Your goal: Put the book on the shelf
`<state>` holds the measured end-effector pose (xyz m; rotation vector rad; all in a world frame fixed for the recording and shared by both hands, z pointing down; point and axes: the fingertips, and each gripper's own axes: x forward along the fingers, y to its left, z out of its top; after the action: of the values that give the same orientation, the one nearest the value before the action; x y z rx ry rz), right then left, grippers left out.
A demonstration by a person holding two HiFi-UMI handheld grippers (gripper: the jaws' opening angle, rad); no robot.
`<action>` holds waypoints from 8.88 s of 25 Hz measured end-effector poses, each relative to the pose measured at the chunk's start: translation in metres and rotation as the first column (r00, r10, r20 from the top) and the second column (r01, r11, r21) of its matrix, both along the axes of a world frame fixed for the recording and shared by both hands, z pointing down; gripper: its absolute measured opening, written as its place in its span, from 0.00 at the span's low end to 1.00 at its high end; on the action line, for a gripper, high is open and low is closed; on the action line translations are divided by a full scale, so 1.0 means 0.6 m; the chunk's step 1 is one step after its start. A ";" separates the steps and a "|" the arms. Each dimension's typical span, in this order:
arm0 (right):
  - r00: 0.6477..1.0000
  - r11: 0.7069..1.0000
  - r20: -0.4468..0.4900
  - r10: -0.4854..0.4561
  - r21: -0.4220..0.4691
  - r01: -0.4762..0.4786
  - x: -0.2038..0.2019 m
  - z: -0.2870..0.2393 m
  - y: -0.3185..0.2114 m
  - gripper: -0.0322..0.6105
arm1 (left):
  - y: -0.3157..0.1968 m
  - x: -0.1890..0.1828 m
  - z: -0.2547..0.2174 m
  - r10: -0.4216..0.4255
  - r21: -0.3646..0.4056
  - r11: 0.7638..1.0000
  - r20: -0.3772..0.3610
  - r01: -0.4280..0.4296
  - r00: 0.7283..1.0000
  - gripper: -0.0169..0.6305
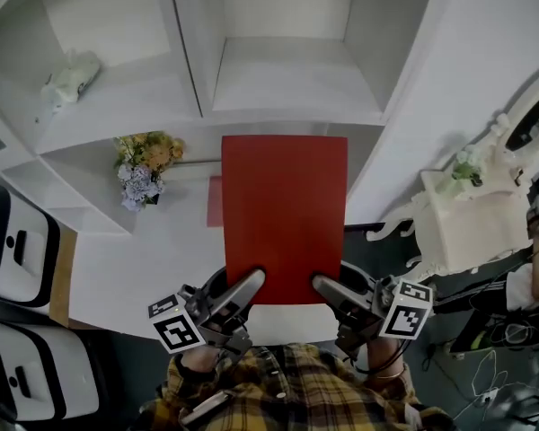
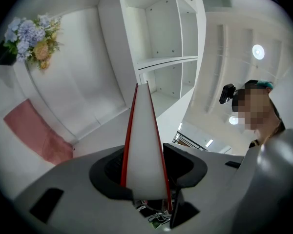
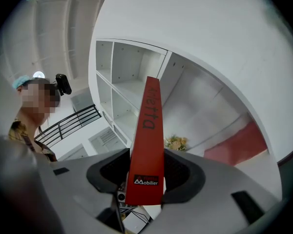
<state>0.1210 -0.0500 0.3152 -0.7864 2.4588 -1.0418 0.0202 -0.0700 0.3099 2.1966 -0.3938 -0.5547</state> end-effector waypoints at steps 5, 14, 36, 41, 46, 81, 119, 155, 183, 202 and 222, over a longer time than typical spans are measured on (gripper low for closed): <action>1.000 1.000 0.013 -0.027 0.017 0.026 0.011 -0.011 -0.012 0.37 | -0.006 0.010 -0.010 -0.027 0.004 1.000 0.010 0.027 1.000 0.34; 1.000 0.999 0.002 -0.014 0.049 0.014 0.003 -0.029 -0.015 0.37 | -0.011 0.001 -0.030 -0.028 0.049 0.998 -0.012 0.028 1.000 0.34; 0.996 0.989 0.079 0.047 0.139 -0.057 0.029 -0.141 -0.108 0.37 | -0.113 0.022 -0.142 -0.040 0.096 0.994 -0.105 0.050 0.994 0.34; 0.990 0.988 0.131 0.056 0.136 -0.074 0.040 -0.162 -0.137 0.37 | -0.142 0.029 -0.167 -0.029 0.101 0.994 -0.122 0.042 0.992 0.34; 0.985 0.985 0.158 0.069 0.146 -0.092 0.045 -0.186 -0.164 0.37 | -0.169 0.034 -0.195 -0.024 0.126 0.991 -0.117 0.039 0.993 0.35; 0.998 0.947 -0.050 -0.024 0.318 0.039 0.032 -0.251 -0.161 0.61 | -0.215 0.006 -0.277 0.043 0.100 0.995 -0.258 -0.017 0.965 0.59; 0.936 0.881 -0.102 0.336 0.386 -0.274 0.045 -0.265 -0.256 0.49 | -0.245 0.014 -0.234 -0.126 0.305 0.948 0.081 0.096 0.989 0.32; 0.861 0.833 -0.161 0.483 0.387 -0.395 0.079 -0.258 -0.269 0.31 | -0.261 0.013 -0.224 -0.176 0.287 0.947 0.096 0.142 0.980 0.22; 0.796 0.841 -0.429 0.427 0.512 -0.175 -0.062 -0.058 -0.117 0.32 | -0.093 0.019 -0.042 -0.271 0.498 0.867 0.421 0.029 0.866 0.22; 0.841 0.930 -0.475 0.258 0.358 -0.083 -0.103 0.091 -0.055 0.22 | -0.020 0.008 0.114 -0.259 0.418 0.908 0.531 0.017 0.807 0.14; 0.821 0.954 -0.525 0.224 0.289 -0.075 -0.103 0.151 -0.039 0.08 | 0.012 0.024 0.154 -0.187 0.375 0.926 0.532 -0.032 0.826 0.06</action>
<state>0.0590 -0.0733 0.4059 -1.3178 2.8550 -0.4517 0.0348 -0.0630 0.4022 2.7107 -0.7426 0.0062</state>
